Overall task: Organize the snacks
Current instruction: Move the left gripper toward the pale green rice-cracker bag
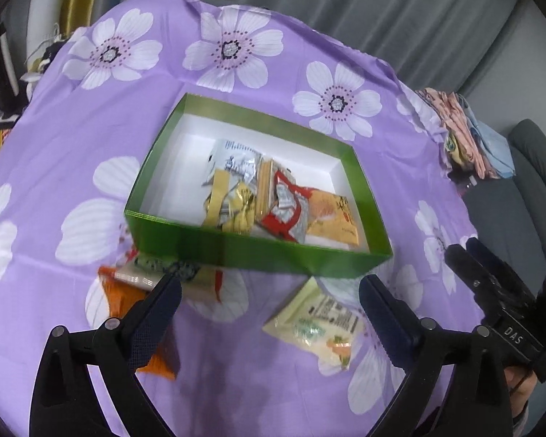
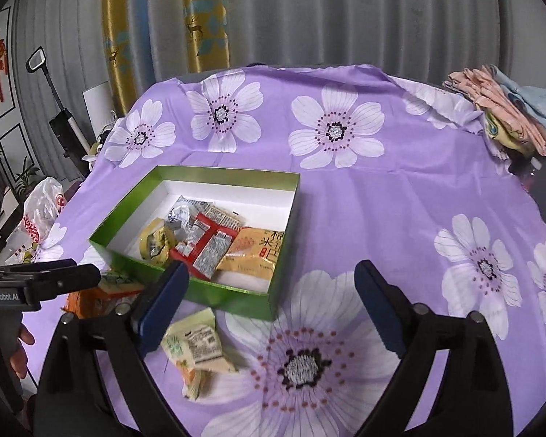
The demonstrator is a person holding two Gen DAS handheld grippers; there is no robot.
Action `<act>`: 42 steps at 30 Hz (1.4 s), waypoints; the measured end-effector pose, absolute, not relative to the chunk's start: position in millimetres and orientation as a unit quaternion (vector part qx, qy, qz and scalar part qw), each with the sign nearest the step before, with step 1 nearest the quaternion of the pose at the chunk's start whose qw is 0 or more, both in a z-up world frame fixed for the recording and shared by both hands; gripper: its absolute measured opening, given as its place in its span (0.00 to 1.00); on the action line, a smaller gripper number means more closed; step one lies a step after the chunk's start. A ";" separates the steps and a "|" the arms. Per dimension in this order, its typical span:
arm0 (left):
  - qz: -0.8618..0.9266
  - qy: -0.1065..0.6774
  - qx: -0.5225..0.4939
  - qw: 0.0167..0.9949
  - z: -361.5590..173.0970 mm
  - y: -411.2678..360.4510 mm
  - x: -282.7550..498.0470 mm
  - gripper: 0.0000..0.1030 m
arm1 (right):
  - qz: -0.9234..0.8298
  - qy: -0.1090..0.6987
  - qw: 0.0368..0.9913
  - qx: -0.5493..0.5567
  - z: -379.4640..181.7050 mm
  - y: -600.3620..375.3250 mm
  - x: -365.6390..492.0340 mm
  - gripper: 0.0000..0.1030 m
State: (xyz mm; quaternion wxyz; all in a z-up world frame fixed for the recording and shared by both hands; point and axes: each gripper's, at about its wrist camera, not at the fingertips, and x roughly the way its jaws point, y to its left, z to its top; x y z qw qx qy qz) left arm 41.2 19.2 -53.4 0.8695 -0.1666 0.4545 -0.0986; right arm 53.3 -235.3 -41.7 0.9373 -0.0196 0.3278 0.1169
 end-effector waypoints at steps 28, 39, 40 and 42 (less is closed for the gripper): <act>-0.103 0.476 -0.154 0.860 -63.7 -0.6 9.0 0.95 | 0.128 0.330 0.935 -0.007 -44.0 -232.0 17.8 0.95; -0.106 0.491 -0.162 0.849 -71.1 -8.4 14.6 0.95 | 0.135 0.344 0.929 0.002 -54.3 -236.0 22.9 0.95; -0.107 0.492 -0.163 0.849 -71.7 -9.0 14.6 0.95 | 0.135 0.345 0.929 0.002 -54.9 -236.4 23.3 0.95; -0.106 0.495 -0.164 0.847 -73.1 -10.5 16.0 0.95 | 0.135 0.346 0.928 0.004 -56.4 -237.7 24.0 0.95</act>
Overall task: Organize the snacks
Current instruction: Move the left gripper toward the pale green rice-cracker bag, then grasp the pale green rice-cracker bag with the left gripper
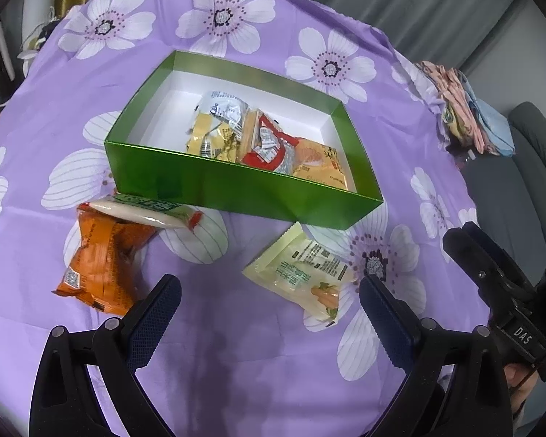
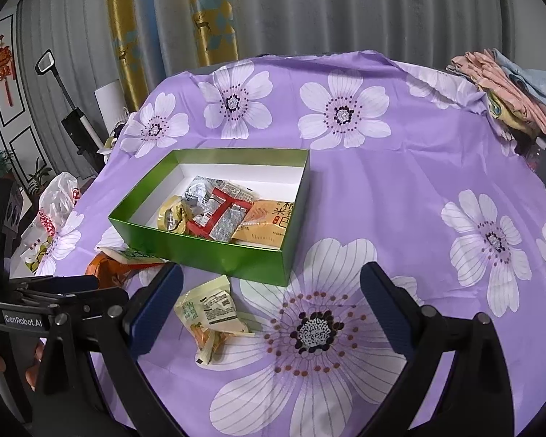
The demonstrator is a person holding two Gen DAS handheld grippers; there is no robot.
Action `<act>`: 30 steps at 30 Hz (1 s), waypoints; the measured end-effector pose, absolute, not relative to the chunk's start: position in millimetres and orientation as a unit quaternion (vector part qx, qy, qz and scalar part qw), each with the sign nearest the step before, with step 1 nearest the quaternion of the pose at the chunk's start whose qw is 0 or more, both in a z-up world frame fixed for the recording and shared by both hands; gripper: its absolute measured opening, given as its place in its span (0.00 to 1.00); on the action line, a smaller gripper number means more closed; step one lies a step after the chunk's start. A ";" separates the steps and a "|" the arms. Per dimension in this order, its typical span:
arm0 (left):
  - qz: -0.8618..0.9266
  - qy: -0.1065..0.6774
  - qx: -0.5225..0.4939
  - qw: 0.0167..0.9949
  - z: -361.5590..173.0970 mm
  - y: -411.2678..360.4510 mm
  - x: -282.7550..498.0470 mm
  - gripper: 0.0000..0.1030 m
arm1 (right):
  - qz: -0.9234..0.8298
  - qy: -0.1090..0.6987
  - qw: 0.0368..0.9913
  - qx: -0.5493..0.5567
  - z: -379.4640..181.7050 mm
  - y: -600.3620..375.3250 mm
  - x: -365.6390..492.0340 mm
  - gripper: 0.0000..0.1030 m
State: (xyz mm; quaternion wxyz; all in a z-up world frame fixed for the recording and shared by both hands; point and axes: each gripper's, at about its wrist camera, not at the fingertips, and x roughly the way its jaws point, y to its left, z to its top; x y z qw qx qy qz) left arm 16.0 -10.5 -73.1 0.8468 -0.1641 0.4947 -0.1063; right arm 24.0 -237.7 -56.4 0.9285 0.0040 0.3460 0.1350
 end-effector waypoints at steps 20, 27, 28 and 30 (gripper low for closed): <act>-0.105 0.541 -0.195 0.811 -109.7 -27.3 32.4 0.95 | 0.291 0.444 0.848 0.016 -141.1 -231.4 29.9 0.93; -0.124 0.556 -0.214 0.794 -126.0 -38.2 34.7 0.95 | 0.328 0.442 0.835 -0.014 -154.8 -206.9 38.6 0.93; -0.125 0.557 -0.216 0.792 -127.4 -39.6 35.0 0.95 | 0.330 0.443 0.833 -0.014 -155.0 -206.6 41.1 0.93; -0.123 0.557 -0.217 0.792 -129.5 -41.7 36.1 0.95 | 0.336 0.444 0.830 -0.014 -157.4 -203.1 46.4 0.93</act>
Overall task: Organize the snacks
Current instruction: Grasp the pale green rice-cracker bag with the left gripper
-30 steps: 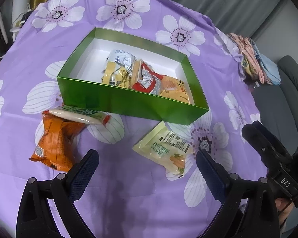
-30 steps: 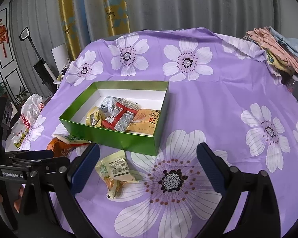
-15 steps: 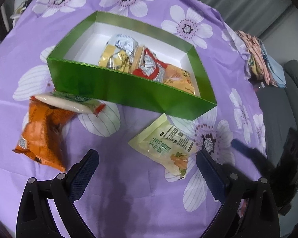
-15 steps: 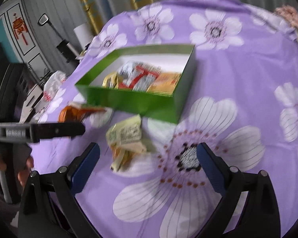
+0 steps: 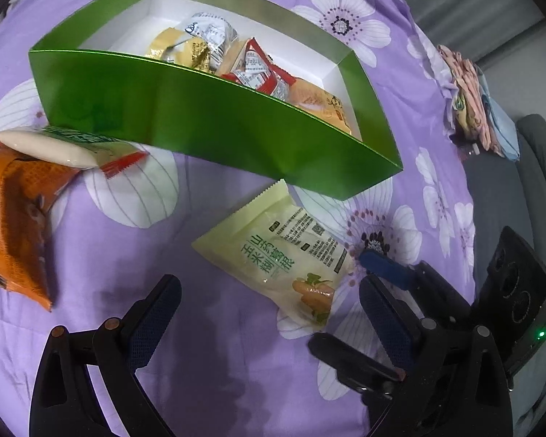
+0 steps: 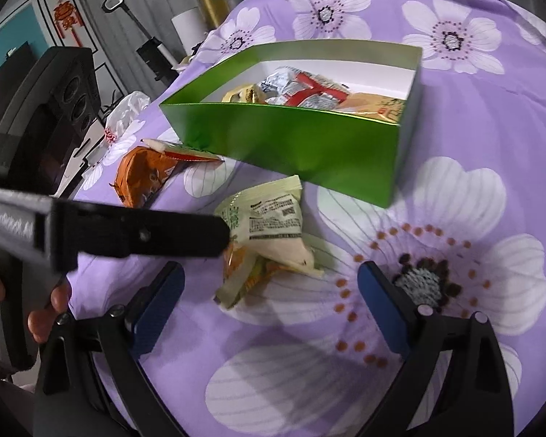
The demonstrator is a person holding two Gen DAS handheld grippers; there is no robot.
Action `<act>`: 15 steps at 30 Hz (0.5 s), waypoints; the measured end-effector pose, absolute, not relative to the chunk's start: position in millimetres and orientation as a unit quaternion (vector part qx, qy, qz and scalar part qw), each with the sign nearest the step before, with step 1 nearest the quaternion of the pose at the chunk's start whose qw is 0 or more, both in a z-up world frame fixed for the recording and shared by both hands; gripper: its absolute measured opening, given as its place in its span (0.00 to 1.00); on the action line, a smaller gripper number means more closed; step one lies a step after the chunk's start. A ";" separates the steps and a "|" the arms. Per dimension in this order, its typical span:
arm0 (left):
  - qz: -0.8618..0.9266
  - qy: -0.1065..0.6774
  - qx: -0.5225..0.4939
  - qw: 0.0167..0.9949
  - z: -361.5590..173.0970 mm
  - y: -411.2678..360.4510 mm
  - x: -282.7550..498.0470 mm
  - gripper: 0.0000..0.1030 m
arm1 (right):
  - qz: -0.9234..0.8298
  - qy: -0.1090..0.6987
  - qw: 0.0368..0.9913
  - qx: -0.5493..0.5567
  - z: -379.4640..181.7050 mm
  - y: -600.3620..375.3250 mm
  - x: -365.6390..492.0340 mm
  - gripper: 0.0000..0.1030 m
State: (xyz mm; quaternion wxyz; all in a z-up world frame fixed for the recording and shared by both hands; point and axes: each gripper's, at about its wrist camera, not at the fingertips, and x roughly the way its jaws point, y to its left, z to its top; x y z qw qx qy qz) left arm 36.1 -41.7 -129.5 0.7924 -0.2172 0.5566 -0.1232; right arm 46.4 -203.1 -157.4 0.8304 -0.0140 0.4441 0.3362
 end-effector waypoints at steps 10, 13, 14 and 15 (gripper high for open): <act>-0.122 0.547 -0.194 0.806 -135.5 -53.1 43.0 0.95 | 0.365 0.449 0.815 -0.010 -166.5 -188.0 53.2 0.77; -0.126 0.545 -0.202 0.804 -138.0 -54.8 44.4 0.88 | 0.365 0.449 0.816 -0.010 -167.7 -186.7 53.5 0.66; -0.126 0.546 -0.203 0.803 -138.4 -54.6 44.8 0.87 | 0.362 0.449 0.817 -0.011 -168.0 -186.7 53.6 0.57; -0.125 0.545 -0.203 0.804 -138.5 -54.7 45.0 0.84 | 0.362 0.449 0.817 -0.008 -168.7 -187.2 54.2 0.53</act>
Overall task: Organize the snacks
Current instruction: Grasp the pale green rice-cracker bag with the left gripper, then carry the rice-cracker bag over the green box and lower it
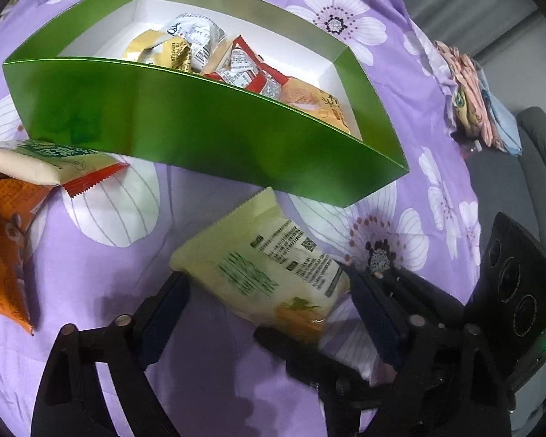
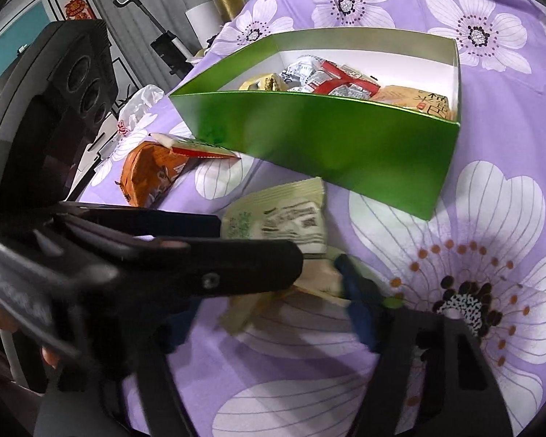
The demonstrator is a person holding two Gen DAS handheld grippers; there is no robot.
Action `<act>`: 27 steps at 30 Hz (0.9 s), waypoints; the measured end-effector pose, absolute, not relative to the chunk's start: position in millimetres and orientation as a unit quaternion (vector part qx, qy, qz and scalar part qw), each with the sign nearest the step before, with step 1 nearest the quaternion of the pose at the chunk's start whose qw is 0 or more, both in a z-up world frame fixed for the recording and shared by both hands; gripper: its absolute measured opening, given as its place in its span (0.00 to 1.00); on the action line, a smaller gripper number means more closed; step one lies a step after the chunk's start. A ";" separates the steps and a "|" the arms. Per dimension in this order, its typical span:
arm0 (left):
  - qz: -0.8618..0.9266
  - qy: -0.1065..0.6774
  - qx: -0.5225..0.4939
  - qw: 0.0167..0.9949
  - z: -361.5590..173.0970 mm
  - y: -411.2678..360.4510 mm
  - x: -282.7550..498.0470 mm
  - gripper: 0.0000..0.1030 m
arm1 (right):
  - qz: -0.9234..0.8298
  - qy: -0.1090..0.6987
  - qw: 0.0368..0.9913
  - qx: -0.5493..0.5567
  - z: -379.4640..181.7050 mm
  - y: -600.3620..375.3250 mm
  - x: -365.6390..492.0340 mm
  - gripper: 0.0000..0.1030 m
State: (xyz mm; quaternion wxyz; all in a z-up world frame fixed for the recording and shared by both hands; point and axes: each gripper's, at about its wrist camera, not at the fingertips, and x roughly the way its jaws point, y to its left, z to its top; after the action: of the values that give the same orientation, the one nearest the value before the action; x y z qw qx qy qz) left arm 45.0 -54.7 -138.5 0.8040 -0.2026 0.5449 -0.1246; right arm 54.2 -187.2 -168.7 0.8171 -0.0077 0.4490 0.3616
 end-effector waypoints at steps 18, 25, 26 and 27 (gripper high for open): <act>-0.173 0.537 -0.213 0.797 -133.3 -51.6 33.4 0.44 | 0.352 0.438 0.827 -0.009 -158.7 -185.9 35.8 0.28; -0.182 0.526 -0.201 0.806 -111.6 -52.6 12.7 0.44 | 0.352 0.419 0.837 -0.030 -137.6 -184.7 11.7 0.28; -0.183 0.522 -0.199 0.809 -107.9 -52.6 11.1 0.44 | 0.352 0.414 0.839 -0.031 -133.8 -184.8 10.1 0.28; -0.184 0.517 -0.197 0.812 -102.5 -52.8 9.6 0.44 | 0.352 0.408 0.842 -0.032 -128.5 -185.1 8.7 0.28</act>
State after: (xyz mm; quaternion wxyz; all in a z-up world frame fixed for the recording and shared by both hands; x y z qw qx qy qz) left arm 9.6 -52.8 -102.5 0.8123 -0.1971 0.5173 -0.1836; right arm 8.7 -185.1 -128.6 0.8417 -0.0322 0.4083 0.3518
